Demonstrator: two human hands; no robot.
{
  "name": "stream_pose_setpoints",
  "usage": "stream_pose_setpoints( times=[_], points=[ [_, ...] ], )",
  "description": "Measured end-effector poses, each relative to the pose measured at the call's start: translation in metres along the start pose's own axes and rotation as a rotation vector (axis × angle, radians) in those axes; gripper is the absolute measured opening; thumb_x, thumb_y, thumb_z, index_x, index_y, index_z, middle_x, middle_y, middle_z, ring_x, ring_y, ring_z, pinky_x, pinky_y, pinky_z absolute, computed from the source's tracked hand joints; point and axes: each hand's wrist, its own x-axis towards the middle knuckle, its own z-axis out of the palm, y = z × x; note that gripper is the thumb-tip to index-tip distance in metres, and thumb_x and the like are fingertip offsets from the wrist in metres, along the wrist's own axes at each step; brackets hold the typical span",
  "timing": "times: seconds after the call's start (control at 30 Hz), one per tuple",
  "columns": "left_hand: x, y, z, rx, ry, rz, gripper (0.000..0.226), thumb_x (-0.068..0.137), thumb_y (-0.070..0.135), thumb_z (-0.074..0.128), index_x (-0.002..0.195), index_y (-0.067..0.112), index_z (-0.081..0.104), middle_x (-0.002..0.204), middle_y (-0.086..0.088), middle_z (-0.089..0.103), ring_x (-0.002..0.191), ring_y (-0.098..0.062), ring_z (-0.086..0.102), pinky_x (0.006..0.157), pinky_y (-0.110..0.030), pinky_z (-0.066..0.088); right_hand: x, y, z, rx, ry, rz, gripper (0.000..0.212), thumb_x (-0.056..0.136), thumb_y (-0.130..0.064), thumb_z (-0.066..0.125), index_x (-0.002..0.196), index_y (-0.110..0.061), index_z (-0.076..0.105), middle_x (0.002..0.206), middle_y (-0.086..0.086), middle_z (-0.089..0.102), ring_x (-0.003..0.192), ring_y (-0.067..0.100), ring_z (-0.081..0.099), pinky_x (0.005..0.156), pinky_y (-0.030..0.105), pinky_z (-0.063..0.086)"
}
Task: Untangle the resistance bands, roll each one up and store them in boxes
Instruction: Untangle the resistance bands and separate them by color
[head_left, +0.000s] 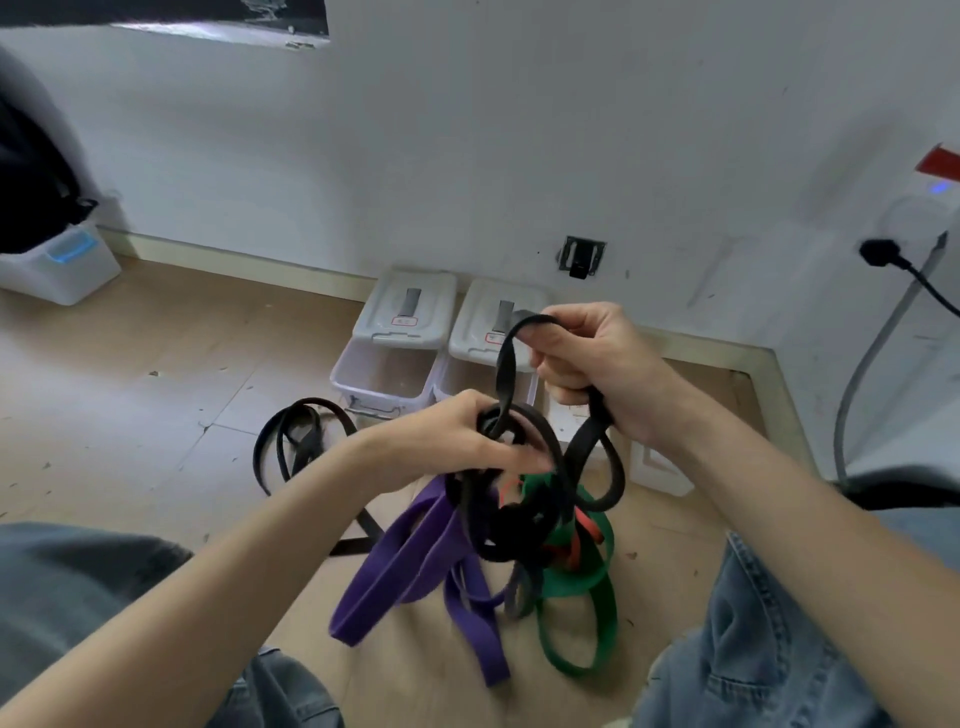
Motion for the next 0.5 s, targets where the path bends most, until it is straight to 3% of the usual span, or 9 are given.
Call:
stream_pose_setpoints(
  times=[0.07,0.17,0.27,0.37,0.43,0.5],
  points=[
    [0.000,0.000,0.000,-0.126,0.020,0.031,0.021,0.082,0.022,0.069,0.099,0.009,0.069,0.077,0.005,0.070,0.079,-0.009,0.067,0.068,-0.016,0.051,0.001,0.000,0.000,0.054,0.066,-0.014,0.027,0.079,-0.028,0.064,0.056,-0.015,0.059,0.041,-0.009,0.031,0.037,0.007,0.021,0.038,0.020,0.021],
    [0.001,0.000,0.003,-0.348,0.010,0.050,0.025,0.078,0.031,0.068,0.094,0.011,0.066,0.098,-0.014,0.068,0.096,-0.027,0.066,0.085,-0.036,0.055,0.002,0.001,0.003,0.036,0.186,-0.034,0.035,0.085,-0.031,0.060,0.053,-0.016,0.055,0.039,-0.011,0.029,0.036,0.008,0.020,0.038,0.018,0.022],
    [0.002,0.002,0.005,-0.408,-0.060,0.043,0.016,0.081,0.018,0.068,0.095,0.013,0.062,0.092,-0.006,0.069,0.090,-0.021,0.067,0.076,-0.028,0.055,0.003,0.006,0.007,-0.024,0.253,-0.037,0.042,0.094,-0.027,0.054,0.054,-0.013,0.051,0.039,-0.009,0.027,0.038,0.010,0.019,0.037,0.017,0.022],
    [-0.001,0.002,-0.004,-0.143,0.017,-0.004,0.019,0.079,0.017,0.072,0.093,0.025,0.061,0.084,0.008,0.069,0.084,-0.007,0.067,0.072,-0.019,0.053,0.002,0.000,-0.002,-0.173,0.226,-0.035,0.040,0.093,-0.023,0.055,0.055,-0.013,0.055,0.039,-0.010,0.032,0.035,0.007,0.023,0.036,0.016,0.024],
    [-0.006,-0.001,-0.019,0.158,0.220,-0.028,0.022,0.077,0.021,0.074,0.091,0.031,0.060,0.079,0.011,0.066,0.073,0.005,0.063,0.061,-0.011,0.049,0.000,-0.011,-0.018,-0.424,0.206,-0.052,0.032,0.088,-0.019,0.063,0.056,-0.016,0.060,0.039,-0.011,0.039,0.036,0.004,0.030,0.038,0.013,0.026],
    [-0.013,-0.006,-0.037,0.254,0.413,-0.068,0.022,0.074,0.025,0.076,0.092,0.027,0.063,0.071,0.013,0.064,0.064,0.006,0.060,0.052,-0.011,0.045,-0.002,-0.018,-0.030,-0.696,0.139,-0.029,0.025,0.081,-0.021,0.071,0.057,-0.022,0.064,0.040,-0.012,0.046,0.038,0.001,0.036,0.040,0.010,0.028]
  ],
)
